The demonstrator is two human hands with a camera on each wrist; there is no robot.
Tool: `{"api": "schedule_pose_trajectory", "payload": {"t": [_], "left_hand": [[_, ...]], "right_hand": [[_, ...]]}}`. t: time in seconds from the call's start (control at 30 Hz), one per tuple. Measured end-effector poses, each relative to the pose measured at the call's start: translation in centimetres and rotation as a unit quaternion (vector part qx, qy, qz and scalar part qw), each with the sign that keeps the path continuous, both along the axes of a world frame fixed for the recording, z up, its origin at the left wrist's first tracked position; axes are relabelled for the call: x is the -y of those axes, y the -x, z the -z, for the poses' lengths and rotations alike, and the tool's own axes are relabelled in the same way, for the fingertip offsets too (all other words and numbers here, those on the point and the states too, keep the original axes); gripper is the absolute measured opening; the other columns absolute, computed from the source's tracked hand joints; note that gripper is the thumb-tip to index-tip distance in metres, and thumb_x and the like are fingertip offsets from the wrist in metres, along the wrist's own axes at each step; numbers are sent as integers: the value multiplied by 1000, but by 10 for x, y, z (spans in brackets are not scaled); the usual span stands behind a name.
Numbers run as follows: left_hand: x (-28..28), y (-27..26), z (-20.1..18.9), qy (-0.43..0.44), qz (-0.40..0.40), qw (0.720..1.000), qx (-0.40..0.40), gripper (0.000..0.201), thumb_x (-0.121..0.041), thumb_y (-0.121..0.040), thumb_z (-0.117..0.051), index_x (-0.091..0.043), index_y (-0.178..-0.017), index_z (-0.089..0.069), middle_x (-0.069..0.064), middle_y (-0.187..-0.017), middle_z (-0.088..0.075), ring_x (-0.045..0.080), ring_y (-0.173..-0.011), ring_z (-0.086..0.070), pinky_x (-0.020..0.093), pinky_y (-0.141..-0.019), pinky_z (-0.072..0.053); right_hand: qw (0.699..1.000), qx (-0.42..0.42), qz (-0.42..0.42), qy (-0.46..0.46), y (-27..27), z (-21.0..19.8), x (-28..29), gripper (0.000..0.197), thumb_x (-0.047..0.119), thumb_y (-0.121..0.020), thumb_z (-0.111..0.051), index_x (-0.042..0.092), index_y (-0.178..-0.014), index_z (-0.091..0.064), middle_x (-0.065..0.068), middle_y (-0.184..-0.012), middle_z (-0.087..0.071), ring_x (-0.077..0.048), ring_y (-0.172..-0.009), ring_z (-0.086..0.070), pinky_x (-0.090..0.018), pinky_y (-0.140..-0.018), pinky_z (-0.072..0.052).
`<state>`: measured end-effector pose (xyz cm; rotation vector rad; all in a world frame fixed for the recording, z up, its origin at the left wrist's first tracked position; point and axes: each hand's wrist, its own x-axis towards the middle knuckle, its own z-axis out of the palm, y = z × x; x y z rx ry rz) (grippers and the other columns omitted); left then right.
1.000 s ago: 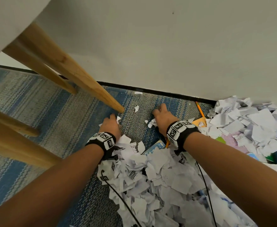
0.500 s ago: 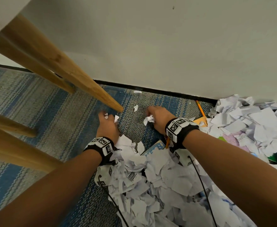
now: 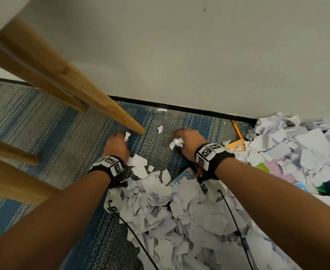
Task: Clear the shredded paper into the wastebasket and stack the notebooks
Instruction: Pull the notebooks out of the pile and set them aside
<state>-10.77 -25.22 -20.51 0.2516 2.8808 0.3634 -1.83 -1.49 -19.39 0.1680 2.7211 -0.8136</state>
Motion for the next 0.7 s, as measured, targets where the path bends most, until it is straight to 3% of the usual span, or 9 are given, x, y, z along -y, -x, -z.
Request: {"api": "schedule_pose_trajectory", "payload": {"t": [0.13, 0.27, 0.3, 0.37, 0.43, 0.63, 0.7], "left_hand": [[-13, -12, -5, 3, 20, 1000, 13, 24, -7, -90, -53, 0, -113, -53, 25, -109, -57, 41, -101, -54, 40, -76, -42], [-60, -35, -11, -61, 105, 992, 16, 8, -7, -91, -52, -5, -98, -51, 21, -103, -55, 37, -95, -55, 38, -73, -40], [-73, -32, -12, -73, 108, 991, 8, 9, -7, -93, -50, -5, -102, -51, 21, -103, -56, 37, -95, -54, 38, -72, -40], [-93, -19, -14, -68, 101, 992, 12, 28, -9, -96, -47, -6, -123, -49, 22, -111, -57, 37, -102, -53, 40, -78, -43], [-105, -4, -15, -28, 117, 992, 27, 39, -13, -97, -46, -9, -136, -44, 23, -119, -56, 38, -108, -52, 42, -84, -43], [-115, -5, 2, 55, 120, 991, 35, 32, -10, -97, -45, -4, -128, -45, 26, -127, -48, 41, -112, -51, 45, -86, -45], [-117, -3, 0, 61, 117, 990, 42, 30, -7, -96, -46, -1, -125, -44, 27, -122, -52, 41, -109, -53, 45, -80, -45]], "right_hand": [[992, -20, 111, 55, -2, -7, -14, 17, 16, -94, -59, 7, -108, -63, -15, -108, -63, -33, -99, -59, -30, -70, -39], [984, -53, 158, 67, -2, -16, -31, 11, 23, -96, -57, 12, -93, -58, -17, -100, -65, -34, -93, -61, -29, -67, -37], [981, -64, 169, 69, -5, -18, -35, 13, 24, -97, -57, 11, -96, -59, -17, -100, -65, -33, -93, -61, -28, -67, -36], [977, -75, 189, 71, -14, -24, -43, 18, 23, -97, -58, 7, -104, -61, -14, -103, -65, -32, -95, -60, -27, -69, -35], [974, -74, 200, 70, -24, -29, -52, 16, 23, -96, -58, 8, -102, -60, -12, -101, -65, -31, -93, -60, -27, -69, -36], [974, -53, 217, 26, -60, -42, -90, 12, 22, -94, -57, 12, -99, -61, -11, -102, -66, -32, -95, -60, -28, -70, -37], [971, -50, 232, 24, -72, -47, -102, 14, 24, -94, -58, 12, -98, -61, -11, -101, -66, -31, -94, -60, -27, -69, -35]]}}
